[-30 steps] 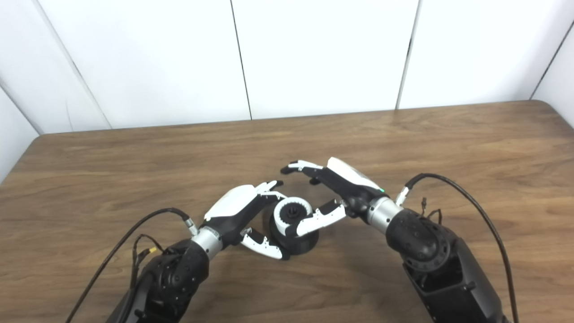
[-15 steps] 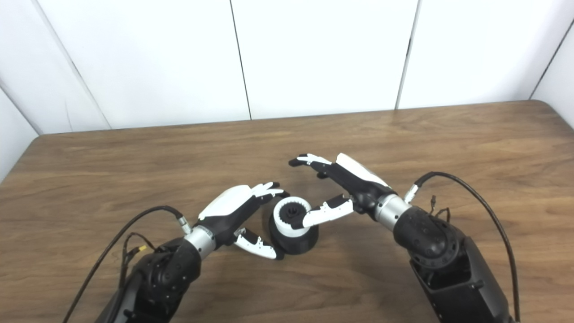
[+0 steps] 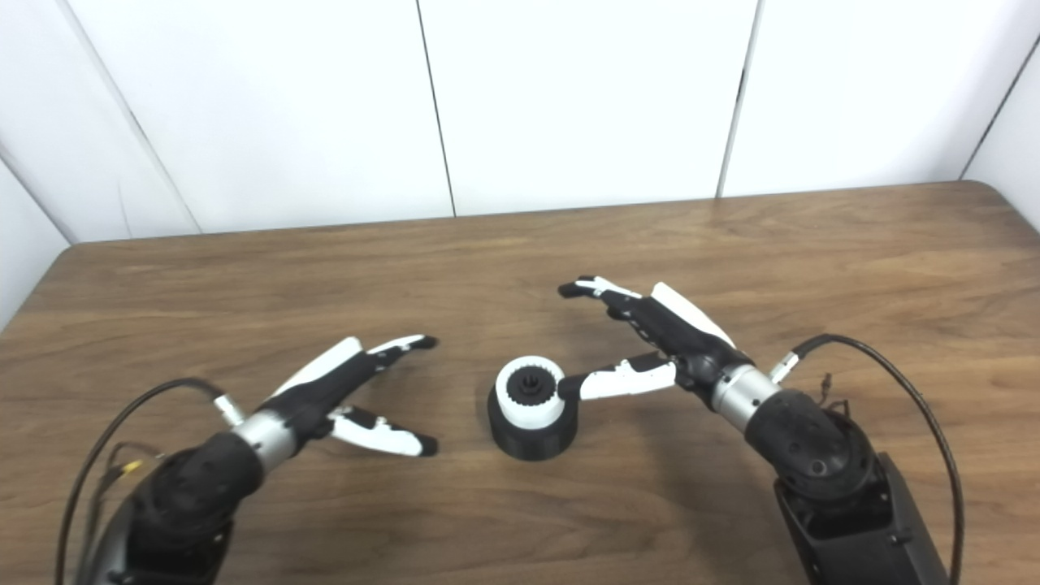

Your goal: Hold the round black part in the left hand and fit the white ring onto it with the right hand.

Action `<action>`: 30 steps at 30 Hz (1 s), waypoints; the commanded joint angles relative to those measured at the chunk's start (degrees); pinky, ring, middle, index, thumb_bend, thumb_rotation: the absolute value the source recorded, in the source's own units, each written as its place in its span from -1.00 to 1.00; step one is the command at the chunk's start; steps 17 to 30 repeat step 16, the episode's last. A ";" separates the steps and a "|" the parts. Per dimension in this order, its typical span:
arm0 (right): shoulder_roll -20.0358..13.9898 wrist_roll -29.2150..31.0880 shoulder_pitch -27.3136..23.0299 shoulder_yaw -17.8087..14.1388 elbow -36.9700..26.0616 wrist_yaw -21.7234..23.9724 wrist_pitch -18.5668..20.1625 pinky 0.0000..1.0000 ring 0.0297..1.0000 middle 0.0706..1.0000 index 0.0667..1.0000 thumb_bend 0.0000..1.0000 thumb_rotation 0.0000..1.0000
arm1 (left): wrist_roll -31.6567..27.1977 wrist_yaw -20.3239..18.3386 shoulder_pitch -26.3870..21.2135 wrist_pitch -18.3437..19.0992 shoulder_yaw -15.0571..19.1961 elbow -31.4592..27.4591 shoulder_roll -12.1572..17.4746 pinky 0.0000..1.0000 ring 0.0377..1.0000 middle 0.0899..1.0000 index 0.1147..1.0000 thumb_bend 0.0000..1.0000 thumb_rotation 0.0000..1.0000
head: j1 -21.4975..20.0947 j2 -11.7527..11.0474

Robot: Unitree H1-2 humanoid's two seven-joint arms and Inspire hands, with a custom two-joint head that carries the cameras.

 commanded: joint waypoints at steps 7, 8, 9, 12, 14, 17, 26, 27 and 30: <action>7.80 4.72 4.86 -5.06 -1.45 -9.59 -1.11 0.80 0.88 0.88 0.83 0.42 0.39 | -8.25 19.38 4.44 -12.25 7.48 0.92 -9.67 0.77 0.88 0.90 0.78 -0.01 0.25 | -0.62 0.12; 9.80 6.58 5.70 -6.31 -1.42 -10.97 -1.29 0.80 0.89 0.88 0.88 0.36 0.37 | -8.91 21.25 5.01 -13.92 7.87 1.37 -10.71 0.73 0.86 0.91 0.81 -0.09 0.39 | -0.62 0.12; 11.68 8.72 6.43 -7.59 -1.43 -12.01 -1.49 0.80 0.89 0.90 0.93 0.31 0.34 | -9.77 22.57 5.55 -15.28 8.30 1.66 -11.51 0.76 0.88 0.93 0.84 -0.15 0.54 | -0.84 0.11; 16.16 14.39 8.51 -10.84 -1.38 -14.34 -3.38 0.87 0.97 0.98 0.99 0.05 0.33 | -16.73 24.31 6.71 -16.26 11.00 2.18 -14.45 0.93 0.98 0.99 0.97 -0.17 0.92 | -0.91 0.19; 17.93 15.76 9.64 -11.94 -1.43 -15.88 -4.31 0.95 1.00 1.00 1.00 -0.10 0.56 | -20.64 24.72 7.27 -15.90 12.32 2.10 -15.64 0.97 1.00 1.00 0.99 -0.06 0.98 | -1.02 0.42; 19.32 16.70 10.73 -12.54 -1.60 -17.44 -4.59 0.99 1.00 1.00 1.00 -0.11 0.84 | -23.44 24.55 7.94 -15.87 12.79 1.91 -15.75 0.99 1.00 1.00 1.00 0.01 1.00 | -1.24 0.59; 19.32 16.70 10.73 -12.54 -1.60 -17.44 -4.59 0.99 1.00 1.00 1.00 -0.11 0.84 | -23.44 24.55 7.94 -15.87 12.79 1.91 -15.75 0.99 1.00 1.00 1.00 0.01 1.00 | -1.24 0.59; 19.32 16.70 10.73 -12.54 -1.60 -17.44 -4.59 0.99 1.00 1.00 1.00 -0.11 0.84 | -23.44 24.55 7.94 -15.87 12.79 1.91 -15.75 0.99 1.00 1.00 1.00 0.01 1.00 | -1.24 0.59; 19.32 16.70 10.73 -12.54 -1.60 -17.44 -4.59 0.99 1.00 1.00 1.00 -0.11 0.84 | -23.44 24.55 7.94 -15.87 12.79 1.91 -15.75 0.99 1.00 1.00 1.00 0.01 1.00 | -1.24 0.59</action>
